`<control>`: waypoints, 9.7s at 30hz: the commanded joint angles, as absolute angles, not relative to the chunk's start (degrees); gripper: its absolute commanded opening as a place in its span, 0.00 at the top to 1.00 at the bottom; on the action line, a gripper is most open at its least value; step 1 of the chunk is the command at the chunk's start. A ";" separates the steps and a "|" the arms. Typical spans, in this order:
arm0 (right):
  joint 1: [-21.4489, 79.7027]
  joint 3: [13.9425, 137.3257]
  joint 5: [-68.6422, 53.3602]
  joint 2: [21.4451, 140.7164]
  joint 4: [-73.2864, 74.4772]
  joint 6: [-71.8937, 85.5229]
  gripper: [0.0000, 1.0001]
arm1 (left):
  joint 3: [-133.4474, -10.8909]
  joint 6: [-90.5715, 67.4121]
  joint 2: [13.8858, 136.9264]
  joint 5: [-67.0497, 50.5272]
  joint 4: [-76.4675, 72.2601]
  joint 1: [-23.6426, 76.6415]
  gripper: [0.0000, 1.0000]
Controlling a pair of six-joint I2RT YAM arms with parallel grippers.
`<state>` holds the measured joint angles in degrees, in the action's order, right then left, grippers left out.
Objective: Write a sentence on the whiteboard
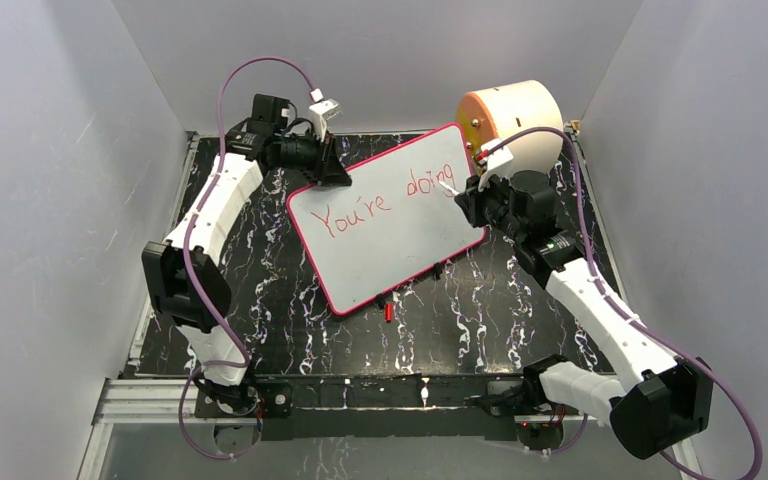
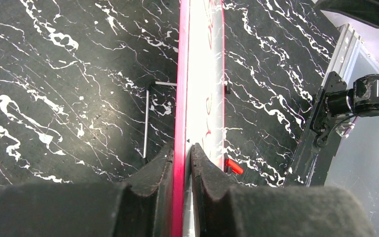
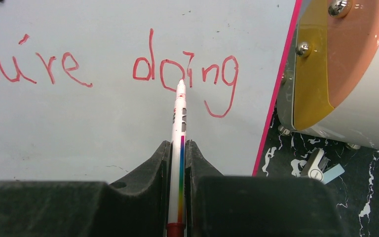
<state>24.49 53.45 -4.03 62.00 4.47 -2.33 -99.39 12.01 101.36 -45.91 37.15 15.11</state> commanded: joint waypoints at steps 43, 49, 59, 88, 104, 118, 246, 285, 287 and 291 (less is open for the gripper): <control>45.77 50.73 5.59 56.84 4.26 -2.60 1.00 | -46.33 -25.46 42.31 -11.55 12.83 12.04 0.34; 48.51 48.86 6.97 56.71 2.17 -2.29 1.00 | -36.43 -31.16 38.60 -15.78 5.62 12.04 0.36; 50.78 46.32 8.17 57.08 -1.58 -2.46 1.00 | -27.65 -37.01 41.57 -21.01 -7.72 12.04 0.44; 59.90 46.69 19.51 58.52 3.19 -2.98 1.00 | -14.99 -38.96 47.02 -22.58 -30.86 12.02 0.99; 68.69 50.12 33.44 62.65 7.09 -3.45 1.00 | -14.63 -37.76 46.12 -23.21 -31.12 12.13 1.00; 72.08 53.38 36.09 70.10 1.98 -4.77 1.00 | -14.48 -37.72 45.88 -23.20 -31.16 12.21 1.00; 70.23 56.50 35.98 78.75 2.20 -3.80 1.00 | -15.99 -38.40 47.28 -22.59 -29.44 12.22 1.00; 70.82 59.25 29.05 80.32 10.47 0.40 1.00 | -16.08 -38.95 47.26 -22.84 -29.18 12.22 1.00; 70.84 59.12 29.05 80.48 9.72 0.39 1.00 | -16.11 -38.99 47.28 -22.87 -29.18 12.22 1.00; 70.77 58.70 28.76 79.92 7.88 0.27 1.00 | -16.08 -39.10 47.28 -22.87 -29.18 12.21 1.00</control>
